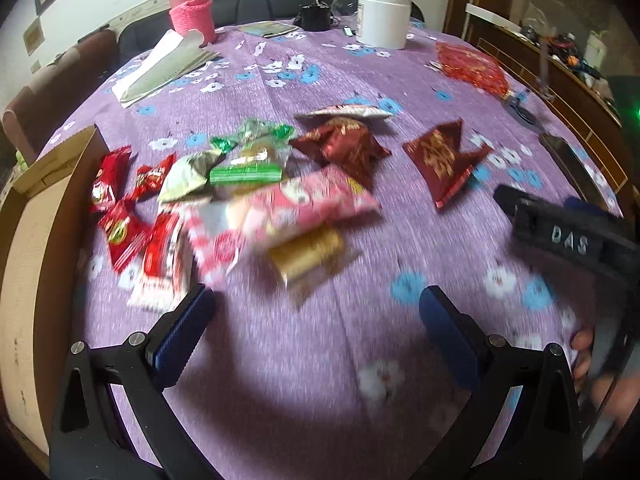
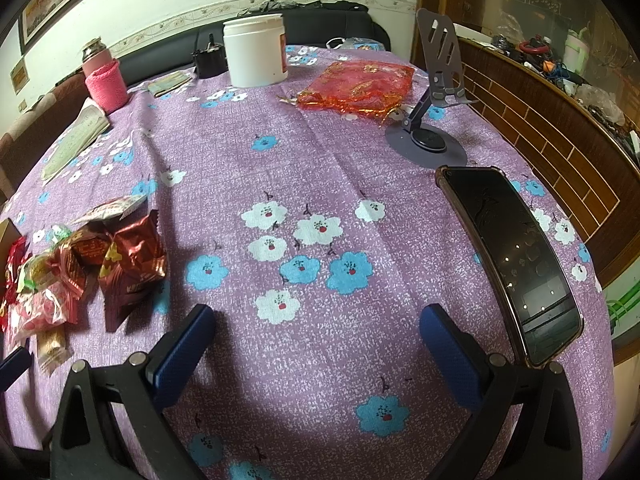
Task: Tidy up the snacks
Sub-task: 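Reach the right tool to the gold-wrapped pastry and close on it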
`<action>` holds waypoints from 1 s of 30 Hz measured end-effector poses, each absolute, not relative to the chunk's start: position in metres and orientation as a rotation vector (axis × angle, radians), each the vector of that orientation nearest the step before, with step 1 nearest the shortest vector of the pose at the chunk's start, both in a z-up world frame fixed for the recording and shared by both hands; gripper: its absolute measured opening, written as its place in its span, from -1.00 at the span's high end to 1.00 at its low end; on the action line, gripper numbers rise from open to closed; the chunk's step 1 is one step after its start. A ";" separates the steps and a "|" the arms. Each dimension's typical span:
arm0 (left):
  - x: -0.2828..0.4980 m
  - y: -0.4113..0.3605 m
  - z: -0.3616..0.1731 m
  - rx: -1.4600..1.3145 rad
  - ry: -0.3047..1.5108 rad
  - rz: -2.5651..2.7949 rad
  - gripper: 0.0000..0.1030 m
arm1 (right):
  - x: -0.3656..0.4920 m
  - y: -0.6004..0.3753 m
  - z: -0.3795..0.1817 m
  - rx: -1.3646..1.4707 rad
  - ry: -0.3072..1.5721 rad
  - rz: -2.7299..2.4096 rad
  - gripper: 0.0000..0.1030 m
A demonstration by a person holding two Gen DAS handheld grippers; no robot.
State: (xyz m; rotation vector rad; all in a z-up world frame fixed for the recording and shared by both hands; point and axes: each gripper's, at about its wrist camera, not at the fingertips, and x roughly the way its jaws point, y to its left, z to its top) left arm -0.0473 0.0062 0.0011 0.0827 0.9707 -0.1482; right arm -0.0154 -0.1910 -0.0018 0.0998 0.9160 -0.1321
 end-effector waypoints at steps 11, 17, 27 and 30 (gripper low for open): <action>-0.097 0.032 0.013 -0.003 0.988 -0.340 -0.87 | -0.021 -0.192 -0.001 0.086 0.975 -0.119 -1.00; -0.124 0.078 0.048 -0.114 0.836 -0.308 -0.86 | -0.048 -0.182 0.031 0.010 0.842 -0.158 -1.00; -0.136 0.155 0.075 -0.182 0.748 -0.198 -0.86 | -0.061 -0.143 0.071 0.179 0.786 0.159 -1.00; -0.139 0.166 0.069 -0.187 0.763 -0.183 -0.86 | -0.050 -0.120 0.064 0.269 0.847 0.298 -0.90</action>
